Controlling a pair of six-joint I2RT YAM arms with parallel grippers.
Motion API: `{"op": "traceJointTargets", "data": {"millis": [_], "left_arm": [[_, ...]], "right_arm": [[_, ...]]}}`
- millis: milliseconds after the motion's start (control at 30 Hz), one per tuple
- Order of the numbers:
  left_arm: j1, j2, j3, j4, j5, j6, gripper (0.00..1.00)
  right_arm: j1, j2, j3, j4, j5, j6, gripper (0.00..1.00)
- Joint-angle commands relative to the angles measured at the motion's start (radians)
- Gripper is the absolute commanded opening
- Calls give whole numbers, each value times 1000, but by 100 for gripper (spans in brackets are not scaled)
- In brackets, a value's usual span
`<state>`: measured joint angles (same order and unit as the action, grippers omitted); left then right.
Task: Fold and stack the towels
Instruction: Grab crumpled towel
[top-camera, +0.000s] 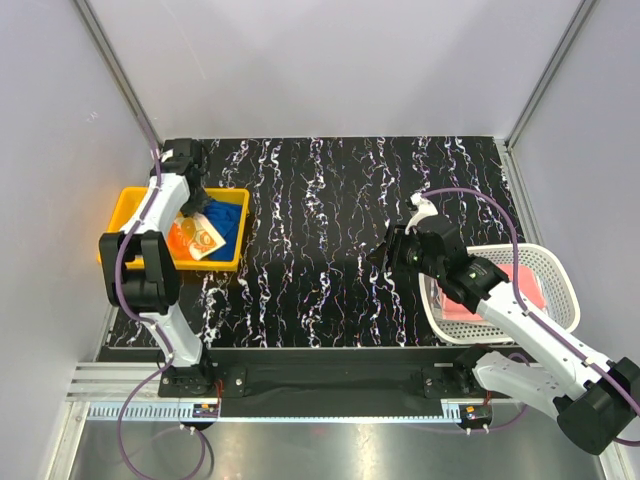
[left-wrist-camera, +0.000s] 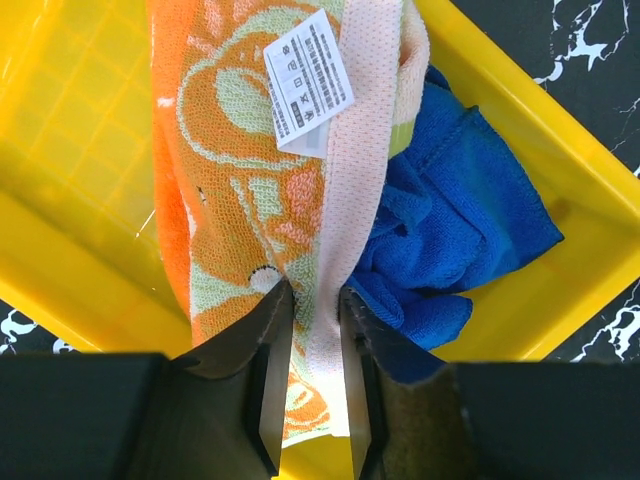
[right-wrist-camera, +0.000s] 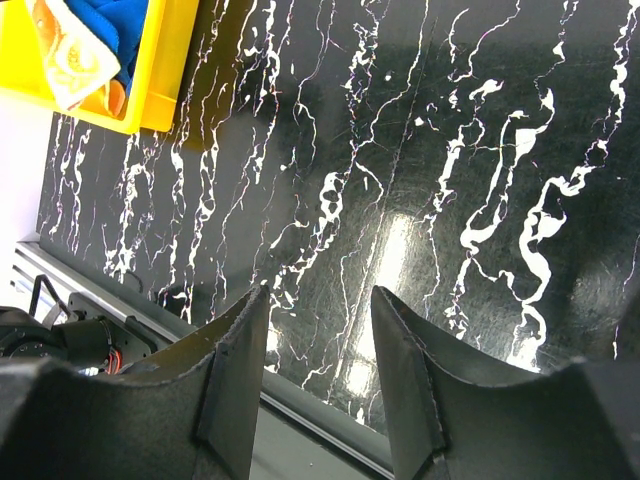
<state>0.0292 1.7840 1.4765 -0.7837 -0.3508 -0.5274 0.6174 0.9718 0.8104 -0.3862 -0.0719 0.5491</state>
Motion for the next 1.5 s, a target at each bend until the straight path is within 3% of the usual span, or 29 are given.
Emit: {"op": "traceJointTargets", "data": {"millis": [0,167,300,633,933,1000,1333,1367,1400,1467], "left_arm": [[0,-64,1,20,10,3,29],[3,-84,-21,26,22,3,38],[3,-101,-50,47,38,-3,36],[12,-110,-74,46,36,-17,1],[17,-201,-31,-17,3,-25,1],[23,-225,-28,-19,16,-16,7],[40,-301,39,-49,52,23,12],[44,-305,47,-52,53,24,11],[46,-317,50,-51,59,24,2],[46,-331,71,-46,73,32,0]], "right_arm": [[7,-13,-4,43,-11,12,52],[7,-18,-10,43,-8,11,52],[7,-18,-14,46,-8,11,52],[7,-22,-23,46,-6,11,52],[7,-18,-24,49,-5,11,52],[5,-19,-27,49,-5,11,52],[5,-15,-28,49,-5,11,52],[7,-15,-30,50,-6,12,52],[5,-18,-30,49,-5,11,52],[7,-19,-28,49,-3,9,52]]}}
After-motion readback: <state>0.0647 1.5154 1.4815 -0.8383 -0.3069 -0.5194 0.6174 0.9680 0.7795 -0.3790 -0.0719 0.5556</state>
